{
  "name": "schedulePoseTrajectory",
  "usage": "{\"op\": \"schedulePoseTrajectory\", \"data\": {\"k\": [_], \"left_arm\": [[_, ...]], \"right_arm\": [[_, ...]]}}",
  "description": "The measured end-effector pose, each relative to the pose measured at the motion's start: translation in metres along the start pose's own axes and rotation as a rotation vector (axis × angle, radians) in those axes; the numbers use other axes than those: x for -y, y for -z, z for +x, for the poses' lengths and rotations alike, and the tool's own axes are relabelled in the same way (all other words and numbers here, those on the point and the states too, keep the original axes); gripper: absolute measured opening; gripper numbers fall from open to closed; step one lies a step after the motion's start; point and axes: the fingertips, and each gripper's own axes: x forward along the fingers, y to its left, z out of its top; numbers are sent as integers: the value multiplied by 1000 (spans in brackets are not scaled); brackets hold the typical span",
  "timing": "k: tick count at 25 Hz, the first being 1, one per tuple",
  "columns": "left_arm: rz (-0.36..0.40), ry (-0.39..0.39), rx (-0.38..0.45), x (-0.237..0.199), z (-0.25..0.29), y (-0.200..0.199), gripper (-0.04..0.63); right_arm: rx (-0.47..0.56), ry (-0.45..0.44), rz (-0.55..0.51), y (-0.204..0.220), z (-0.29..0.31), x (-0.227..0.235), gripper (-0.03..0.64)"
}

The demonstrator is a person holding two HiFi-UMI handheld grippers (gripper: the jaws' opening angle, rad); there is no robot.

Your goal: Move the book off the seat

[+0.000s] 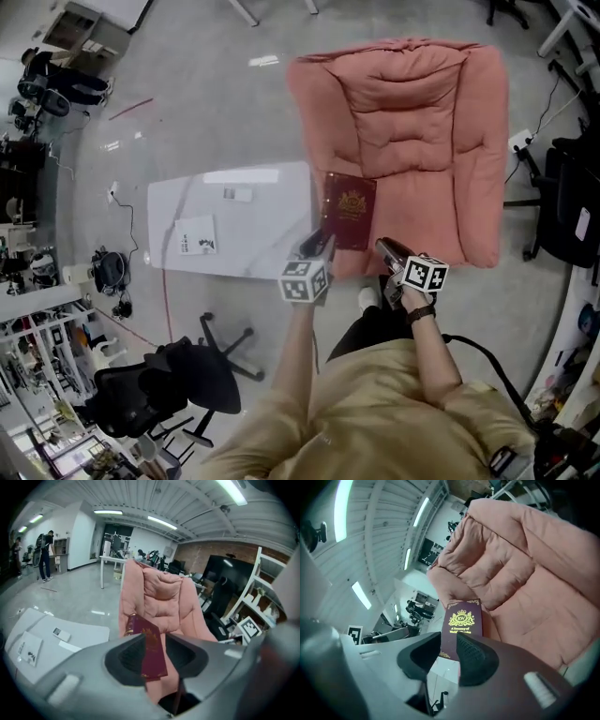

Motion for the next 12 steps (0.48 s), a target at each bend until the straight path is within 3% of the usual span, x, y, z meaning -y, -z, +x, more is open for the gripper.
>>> {"op": "schedulePoseTrajectory", "data": {"k": [4,9,12], "left_arm": [[-21,8,-93,-31,58,3,182],[-146,56,-194,-61,107,25,314],[-190,78,-224,-73,124,34,348]], "right_arm": [[-35,-4,42,-5,44,42,159],[-47,-31,105,-4,92,80,262],[-44,-60,141,-7,114,93,284]]}}
